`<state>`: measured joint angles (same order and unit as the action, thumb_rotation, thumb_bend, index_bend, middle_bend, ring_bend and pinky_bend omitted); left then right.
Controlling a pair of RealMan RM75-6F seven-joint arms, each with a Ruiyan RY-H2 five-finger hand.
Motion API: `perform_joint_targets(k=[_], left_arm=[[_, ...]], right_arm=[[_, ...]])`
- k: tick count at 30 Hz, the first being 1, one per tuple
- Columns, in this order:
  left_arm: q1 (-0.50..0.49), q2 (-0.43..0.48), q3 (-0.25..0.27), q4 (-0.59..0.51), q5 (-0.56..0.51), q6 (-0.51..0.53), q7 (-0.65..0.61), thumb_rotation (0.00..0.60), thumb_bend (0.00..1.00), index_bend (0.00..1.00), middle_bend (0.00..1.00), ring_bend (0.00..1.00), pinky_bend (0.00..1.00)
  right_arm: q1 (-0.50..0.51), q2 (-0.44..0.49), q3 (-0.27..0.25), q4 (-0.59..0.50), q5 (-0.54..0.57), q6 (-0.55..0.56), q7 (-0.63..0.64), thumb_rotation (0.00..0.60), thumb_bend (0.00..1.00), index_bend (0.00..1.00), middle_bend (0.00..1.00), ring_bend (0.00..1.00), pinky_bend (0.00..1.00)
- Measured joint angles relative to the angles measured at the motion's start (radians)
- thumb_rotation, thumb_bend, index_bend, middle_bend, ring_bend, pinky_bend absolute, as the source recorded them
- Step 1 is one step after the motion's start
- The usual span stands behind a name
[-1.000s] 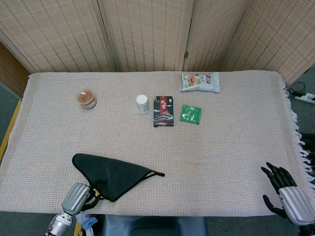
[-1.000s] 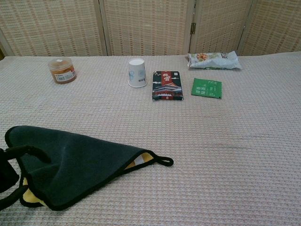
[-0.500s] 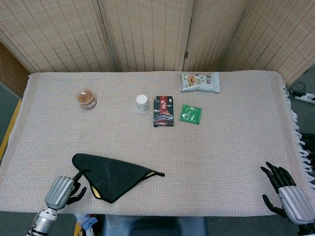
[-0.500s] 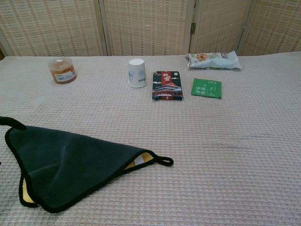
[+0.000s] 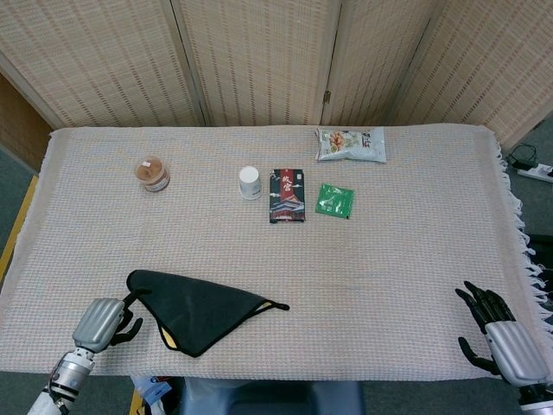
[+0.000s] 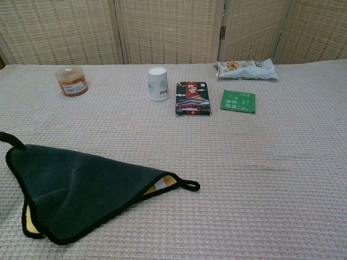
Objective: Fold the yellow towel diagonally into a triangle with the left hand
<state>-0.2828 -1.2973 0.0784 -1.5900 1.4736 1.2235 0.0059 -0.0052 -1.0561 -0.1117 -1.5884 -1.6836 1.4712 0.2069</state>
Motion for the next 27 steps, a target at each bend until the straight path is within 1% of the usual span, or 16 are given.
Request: perform_joint_targets(k=[3,6,10,18,27], left_arm=[[-0.027,0.025,-0.012,-0.015,-0.068,-0.08,0.029,0.6,0.65,0.23,1.0,1.0,1.0],[-0.05,0.042,-0.023,-0.018,-0.125,-0.143,0.05,0.6,0.66,0.19,1.0,1.0,1.0],[-0.074,0.048,-0.037,-0.001,-0.172,-0.201,0.06,0.6,0.66,0.18,1.0,1.0,1.0],[-0.097,0.033,-0.049,0.043,-0.193,-0.248,0.054,0.6,0.66,0.17,1.0,1.0,1.0],[-0.107,0.015,-0.037,0.051,-0.191,-0.279,0.075,0.6,0.66,0.18,1.0,1.0,1.0]], right_arm=[[0.002,0.001,0.002,0.004,0.004,-0.001,0.006,0.6,0.49,0.0,0.0,0.0,0.0],[0.003,0.002,0.003,0.007,0.009,-0.004,0.011,0.6,0.49,0.0,0.0,0.0,0.0],[0.006,-0.001,0.003,0.008,0.012,-0.009,0.008,0.6,0.49,0.0,0.0,0.0,0.0],[0.009,-0.006,0.008,0.009,0.027,-0.018,0.003,0.6,0.49,0.0,0.0,0.0,0.0],[0.014,-0.007,0.01,0.013,0.036,-0.029,0.008,0.6,0.49,0.0,0.0,0.0,0.0]])
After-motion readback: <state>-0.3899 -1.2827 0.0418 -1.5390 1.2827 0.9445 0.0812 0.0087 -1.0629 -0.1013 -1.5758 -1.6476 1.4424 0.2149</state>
